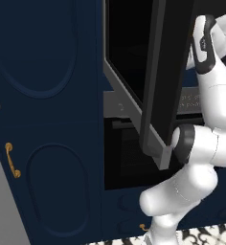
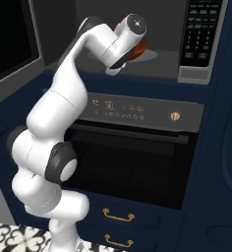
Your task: Pick the tomato from the sink and place it in the bowl. Then pick the bowl and place it in the microwave. Then close the microwave door and press the start button.
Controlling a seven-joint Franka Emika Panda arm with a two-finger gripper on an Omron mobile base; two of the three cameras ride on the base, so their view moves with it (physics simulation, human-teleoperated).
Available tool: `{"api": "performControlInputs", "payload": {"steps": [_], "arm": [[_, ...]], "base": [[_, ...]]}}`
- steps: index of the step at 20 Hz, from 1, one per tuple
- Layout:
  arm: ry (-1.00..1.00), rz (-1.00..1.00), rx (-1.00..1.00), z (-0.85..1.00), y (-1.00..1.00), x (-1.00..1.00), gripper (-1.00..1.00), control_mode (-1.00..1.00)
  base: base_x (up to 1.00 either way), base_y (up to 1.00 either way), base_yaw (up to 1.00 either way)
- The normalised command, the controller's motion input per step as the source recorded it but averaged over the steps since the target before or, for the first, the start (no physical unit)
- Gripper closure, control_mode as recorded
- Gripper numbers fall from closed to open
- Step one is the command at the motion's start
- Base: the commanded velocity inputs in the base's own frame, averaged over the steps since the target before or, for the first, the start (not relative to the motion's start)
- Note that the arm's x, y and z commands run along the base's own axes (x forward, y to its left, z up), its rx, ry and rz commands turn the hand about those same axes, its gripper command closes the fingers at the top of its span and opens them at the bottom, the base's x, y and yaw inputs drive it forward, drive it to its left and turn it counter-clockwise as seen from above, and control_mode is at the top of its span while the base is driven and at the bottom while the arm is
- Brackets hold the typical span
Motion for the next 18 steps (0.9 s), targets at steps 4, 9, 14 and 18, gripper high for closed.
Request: {"api": "performControlInputs", "payload": {"steps": [4,9,14,18], "arm": [[0.0,0.08,0.0,-0.12,-0.01,0.49,1.0,-1.0],[0.0,0.03,0.01,-0.1,0.0,0.51,1.0,-1.0],[-0.01,0.0,0.0,-0.15,0.0,0.07,-1.0,-1.0],[-0.19,0.02,0.0,0.0,0.12,-0.44,-1.0,-1.0]], "base": [[0.0,0.0,0.0],[0.0,0.0,0.0],[0.0,0.0,0.0],[0.0,0.0,0.0]]}}
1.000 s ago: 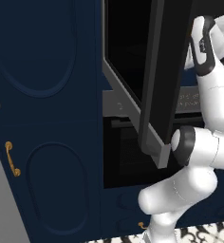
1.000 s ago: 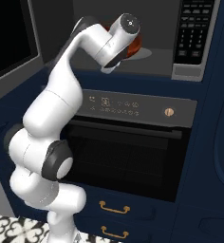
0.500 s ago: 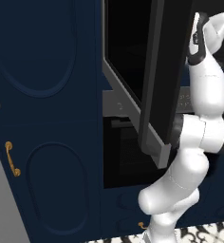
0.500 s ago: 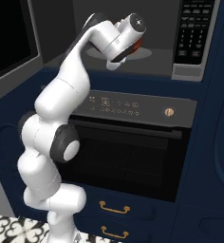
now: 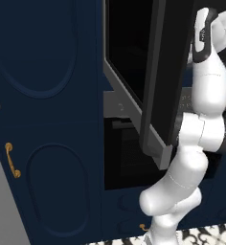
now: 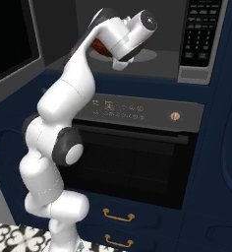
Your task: Pick the tomato from the sink and place it in the bowl. Then pick the bowl and place it in the microwave. Then close the microwave door and press the start button.
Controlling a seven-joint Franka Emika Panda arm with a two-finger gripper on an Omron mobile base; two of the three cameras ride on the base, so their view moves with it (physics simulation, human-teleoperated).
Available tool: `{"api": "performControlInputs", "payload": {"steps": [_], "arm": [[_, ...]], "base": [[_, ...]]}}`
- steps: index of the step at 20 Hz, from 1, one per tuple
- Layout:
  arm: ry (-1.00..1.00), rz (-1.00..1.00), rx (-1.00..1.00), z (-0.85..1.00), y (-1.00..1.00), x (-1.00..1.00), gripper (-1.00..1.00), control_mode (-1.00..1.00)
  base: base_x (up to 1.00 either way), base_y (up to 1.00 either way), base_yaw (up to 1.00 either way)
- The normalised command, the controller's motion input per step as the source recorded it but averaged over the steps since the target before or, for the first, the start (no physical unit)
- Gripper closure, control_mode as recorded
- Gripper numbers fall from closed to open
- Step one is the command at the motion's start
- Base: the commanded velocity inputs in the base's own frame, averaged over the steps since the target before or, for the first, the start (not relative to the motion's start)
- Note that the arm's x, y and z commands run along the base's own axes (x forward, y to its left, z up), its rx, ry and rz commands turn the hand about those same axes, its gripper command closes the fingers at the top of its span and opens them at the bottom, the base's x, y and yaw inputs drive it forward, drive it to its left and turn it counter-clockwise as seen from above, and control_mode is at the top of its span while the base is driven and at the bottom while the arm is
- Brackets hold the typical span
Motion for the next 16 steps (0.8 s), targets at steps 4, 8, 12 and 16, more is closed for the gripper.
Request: {"api": "performControlInputs", "payload": {"steps": [4,8,12,16], "arm": [[-0.23,0.01,0.0,-0.07,0.24,-0.5,-1.0,-1.0],[-0.2,0.0,0.0,-0.2,0.21,-0.89,-1.0,-1.0],[-0.21,0.0,-0.02,-0.33,0.01,-1.0,-1.0,-1.0],[-0.12,0.0,-0.18,-0.45,0.0,-0.61,-1.0,-1.0]], "base": [[0.0,0.0,0.0],[0.0,0.0,0.0],[0.0,0.0,0.0],[0.0,0.0,0.0]]}}
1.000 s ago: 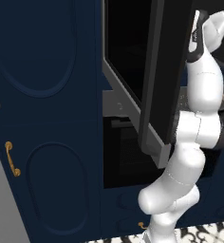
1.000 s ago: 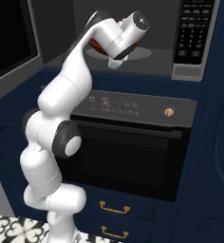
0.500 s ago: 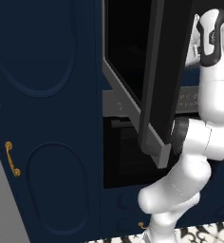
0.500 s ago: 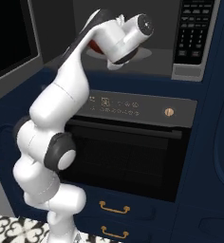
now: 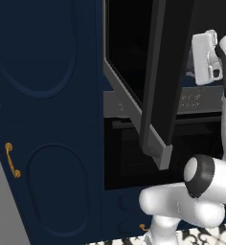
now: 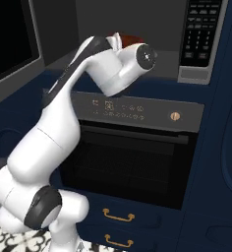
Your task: Pick the tomato from the sink and place it in the bowl. Then pick the bowl and place it in the microwave. Then close the microwave door and press the start button.
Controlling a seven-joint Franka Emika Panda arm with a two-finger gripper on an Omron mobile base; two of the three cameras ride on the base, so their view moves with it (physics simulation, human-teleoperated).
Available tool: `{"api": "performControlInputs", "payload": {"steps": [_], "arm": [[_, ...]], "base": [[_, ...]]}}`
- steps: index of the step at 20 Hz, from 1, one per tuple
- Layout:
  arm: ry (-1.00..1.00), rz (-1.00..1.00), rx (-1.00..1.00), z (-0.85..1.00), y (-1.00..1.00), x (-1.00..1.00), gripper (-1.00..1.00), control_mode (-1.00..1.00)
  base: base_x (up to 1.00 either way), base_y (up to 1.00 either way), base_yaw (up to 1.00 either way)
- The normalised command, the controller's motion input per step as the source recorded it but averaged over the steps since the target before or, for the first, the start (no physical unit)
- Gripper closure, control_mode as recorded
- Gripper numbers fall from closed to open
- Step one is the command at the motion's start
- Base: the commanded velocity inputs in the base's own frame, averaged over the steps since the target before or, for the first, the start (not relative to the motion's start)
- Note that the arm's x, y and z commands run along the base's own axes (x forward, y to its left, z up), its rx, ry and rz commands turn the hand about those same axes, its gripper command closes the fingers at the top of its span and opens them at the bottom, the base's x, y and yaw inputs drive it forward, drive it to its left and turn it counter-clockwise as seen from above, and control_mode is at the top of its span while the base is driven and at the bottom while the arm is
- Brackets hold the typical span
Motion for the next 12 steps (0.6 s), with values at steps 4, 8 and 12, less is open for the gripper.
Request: {"api": "performControlInputs", "payload": {"steps": [4,8,12], "arm": [[-0.09,-0.06,-0.42,-0.23,0.0,-0.49,-1.0,-1.0],[-0.11,-0.22,-0.46,0.0,-0.03,-0.68,-1.0,-1.0],[0.0,-0.24,-0.52,-0.01,-0.22,-0.31,-1.0,-1.0]], "base": [[0.0,0.0,0.0],[0.0,0.0,0.0],[0.0,0.0,0.0]]}}
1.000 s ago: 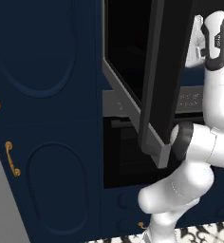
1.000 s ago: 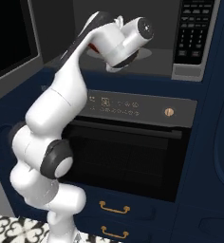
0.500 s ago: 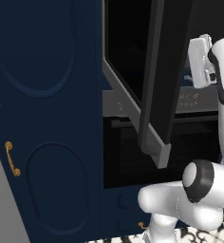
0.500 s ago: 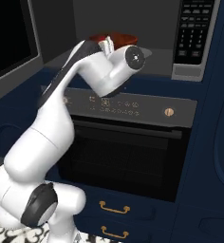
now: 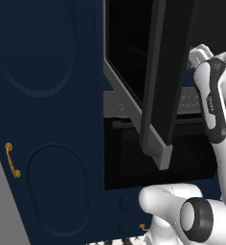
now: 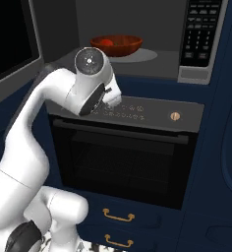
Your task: Pick the tomato from the sink and place it in the bowl. Then pick the bowl and place it in the microwave. Then close the microwave door and press the start button.
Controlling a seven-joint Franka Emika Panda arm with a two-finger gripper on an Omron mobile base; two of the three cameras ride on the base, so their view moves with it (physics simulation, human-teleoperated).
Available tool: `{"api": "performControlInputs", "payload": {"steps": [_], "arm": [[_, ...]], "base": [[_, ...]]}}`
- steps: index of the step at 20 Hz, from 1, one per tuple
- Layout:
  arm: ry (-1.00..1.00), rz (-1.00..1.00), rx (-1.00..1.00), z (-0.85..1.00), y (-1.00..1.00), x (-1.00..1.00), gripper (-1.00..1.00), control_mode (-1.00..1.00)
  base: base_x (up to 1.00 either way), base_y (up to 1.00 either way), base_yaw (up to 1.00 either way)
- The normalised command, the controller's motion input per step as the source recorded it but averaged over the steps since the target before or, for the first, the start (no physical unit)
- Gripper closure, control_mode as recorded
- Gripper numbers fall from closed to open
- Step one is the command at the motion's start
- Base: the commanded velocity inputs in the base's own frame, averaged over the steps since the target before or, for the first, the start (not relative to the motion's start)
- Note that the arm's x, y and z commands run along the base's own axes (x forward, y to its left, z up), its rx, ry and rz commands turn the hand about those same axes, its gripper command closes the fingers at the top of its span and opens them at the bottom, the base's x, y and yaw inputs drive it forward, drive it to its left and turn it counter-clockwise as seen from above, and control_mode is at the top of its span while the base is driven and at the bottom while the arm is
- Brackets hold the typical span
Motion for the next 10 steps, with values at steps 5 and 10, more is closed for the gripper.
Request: {"api": "performControlInputs", "payload": {"steps": [5,10], "arm": [[0.0,-0.2,-0.51,-0.06,-0.6,-0.07,-1.0,-1.0],[0.0,-0.17,-0.51,-0.09,-0.64,0.0,-1.0,-1.0]], "base": [[0.0,0.0,0.0],[0.0,0.0,0.0]]}}
